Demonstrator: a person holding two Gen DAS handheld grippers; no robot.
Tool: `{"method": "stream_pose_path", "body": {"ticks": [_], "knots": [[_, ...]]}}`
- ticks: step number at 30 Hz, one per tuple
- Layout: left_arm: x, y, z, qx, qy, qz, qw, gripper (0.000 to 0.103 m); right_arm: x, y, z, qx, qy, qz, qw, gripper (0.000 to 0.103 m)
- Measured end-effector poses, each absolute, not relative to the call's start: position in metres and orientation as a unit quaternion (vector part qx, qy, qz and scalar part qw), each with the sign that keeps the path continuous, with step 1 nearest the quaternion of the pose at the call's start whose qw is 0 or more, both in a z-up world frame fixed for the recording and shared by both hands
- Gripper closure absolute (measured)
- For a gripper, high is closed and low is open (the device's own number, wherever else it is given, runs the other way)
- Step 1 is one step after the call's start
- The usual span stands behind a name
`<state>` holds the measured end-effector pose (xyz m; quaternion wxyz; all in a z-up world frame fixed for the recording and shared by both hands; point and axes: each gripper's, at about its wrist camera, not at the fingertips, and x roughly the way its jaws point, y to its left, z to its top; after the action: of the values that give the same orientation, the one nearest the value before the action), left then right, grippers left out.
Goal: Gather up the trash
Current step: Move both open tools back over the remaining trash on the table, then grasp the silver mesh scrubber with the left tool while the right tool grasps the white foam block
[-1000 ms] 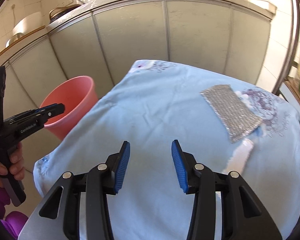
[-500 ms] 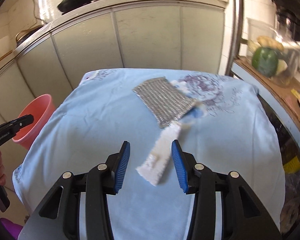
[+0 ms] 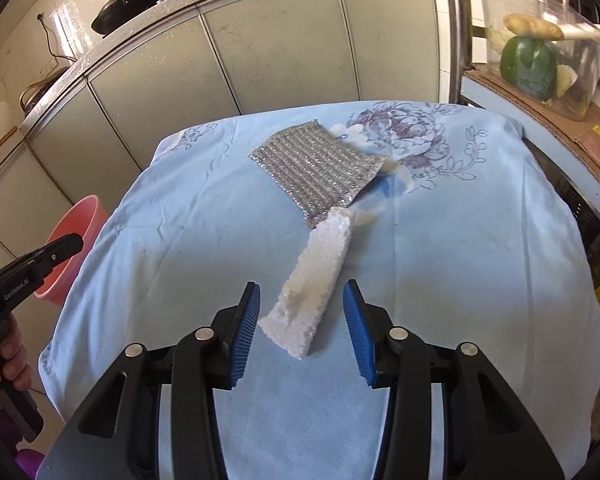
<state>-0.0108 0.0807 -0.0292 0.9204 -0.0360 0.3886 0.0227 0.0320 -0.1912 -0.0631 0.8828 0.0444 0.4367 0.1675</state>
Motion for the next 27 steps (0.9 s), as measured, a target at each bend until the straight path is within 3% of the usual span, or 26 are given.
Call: {"method": "stream_pose_path", "body": {"ticks": [12,13,14,18,27], "knots": [[0.043,0.034,-0.021,-0.080,0.409,-0.038,0.908,0.082,0.042,-0.185,-0.079,0.034,0.471,0.156,0.868,0.059],[0.052,0.027,-0.021,-0.086,0.413,-0.044,0.906,0.080,0.041,-0.187,-0.079,0.030,0.469,0.157,0.868,0.060],[0.060,0.021,-0.022,-0.092,0.418,-0.048,0.903,0.078,0.040,-0.189,-0.078,0.028,0.467,0.158,0.870,0.070],[0.091,0.002,-0.035,-0.129,0.445,-0.061,0.884,0.065,0.036,-0.199,-0.074,0.024,0.456,0.154,0.876,0.071],[0.149,-0.023,-0.068,-0.173,0.477,-0.038,0.861,0.064,0.031,-0.200,-0.080,0.012,0.459,0.163,0.873,0.071]]}}
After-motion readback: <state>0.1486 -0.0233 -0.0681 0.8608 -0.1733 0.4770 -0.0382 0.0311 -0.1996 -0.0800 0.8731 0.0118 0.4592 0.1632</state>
